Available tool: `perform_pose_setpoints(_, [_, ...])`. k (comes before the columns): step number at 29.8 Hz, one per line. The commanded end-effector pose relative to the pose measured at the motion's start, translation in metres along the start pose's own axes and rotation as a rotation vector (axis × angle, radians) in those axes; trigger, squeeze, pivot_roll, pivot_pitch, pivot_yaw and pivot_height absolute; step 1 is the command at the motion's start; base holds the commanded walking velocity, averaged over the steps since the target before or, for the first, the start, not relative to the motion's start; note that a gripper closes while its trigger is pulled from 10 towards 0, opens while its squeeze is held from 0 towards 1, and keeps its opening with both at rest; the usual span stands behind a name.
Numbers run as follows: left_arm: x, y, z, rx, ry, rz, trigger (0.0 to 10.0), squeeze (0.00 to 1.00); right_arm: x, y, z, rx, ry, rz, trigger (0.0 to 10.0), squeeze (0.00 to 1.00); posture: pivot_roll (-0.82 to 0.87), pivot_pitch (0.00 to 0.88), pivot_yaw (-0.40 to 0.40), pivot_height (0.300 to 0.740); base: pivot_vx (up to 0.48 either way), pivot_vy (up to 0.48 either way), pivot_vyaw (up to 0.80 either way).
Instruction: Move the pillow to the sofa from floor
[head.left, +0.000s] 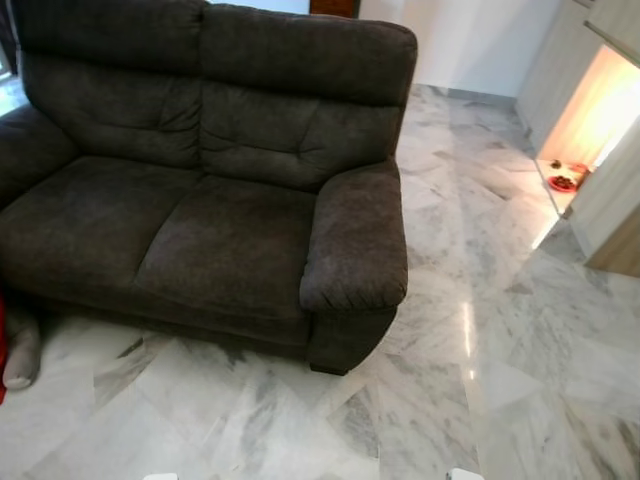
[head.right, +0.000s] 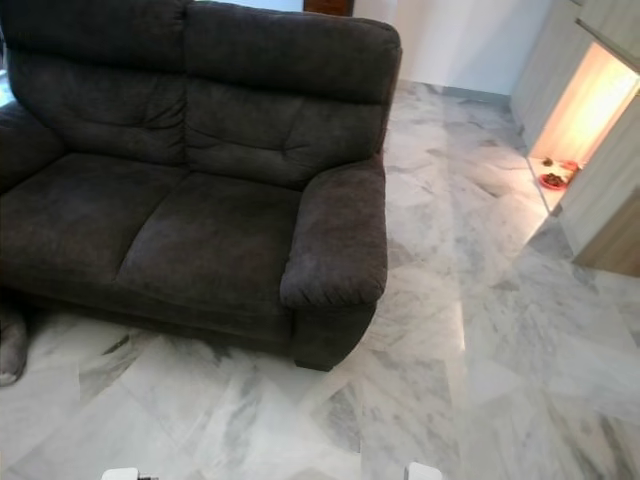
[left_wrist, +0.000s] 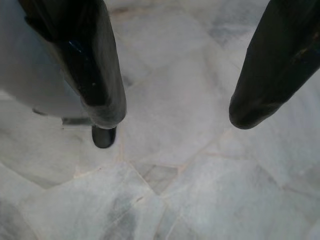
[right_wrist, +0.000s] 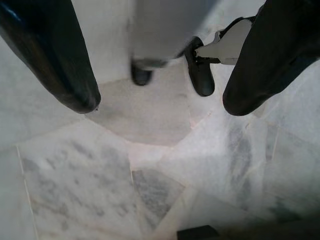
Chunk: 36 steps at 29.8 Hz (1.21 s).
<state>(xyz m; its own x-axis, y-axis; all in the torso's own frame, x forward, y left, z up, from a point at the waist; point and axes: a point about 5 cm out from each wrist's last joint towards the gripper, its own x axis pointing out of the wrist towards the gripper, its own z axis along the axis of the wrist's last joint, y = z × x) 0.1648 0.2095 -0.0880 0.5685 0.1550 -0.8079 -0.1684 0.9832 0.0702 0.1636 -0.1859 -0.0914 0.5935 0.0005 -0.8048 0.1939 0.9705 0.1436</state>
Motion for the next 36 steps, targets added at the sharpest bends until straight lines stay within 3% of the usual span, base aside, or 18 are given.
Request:
perform_pose_setpoints(1, [-0.0021,0.0031,-0.0099,-0.004,0.03,0.007,10.0,0.0,-0.0009,-0.0002,-0.0043,0.002,0.011,-0.003,10.0,0.0,0.08,0.092,-0.022,0.74,0.0,0.364,0.0])
perform_pose_setpoints(36, [-0.003,0.0097,-0.012,0.004,0.033,0.011,10.0,0.0,0.0001,0.0052,-0.0038,0.0,0.012,0.011,10.0,0.0,0.09,0.073,-0.009,0.74,0.0,0.366,0.0])
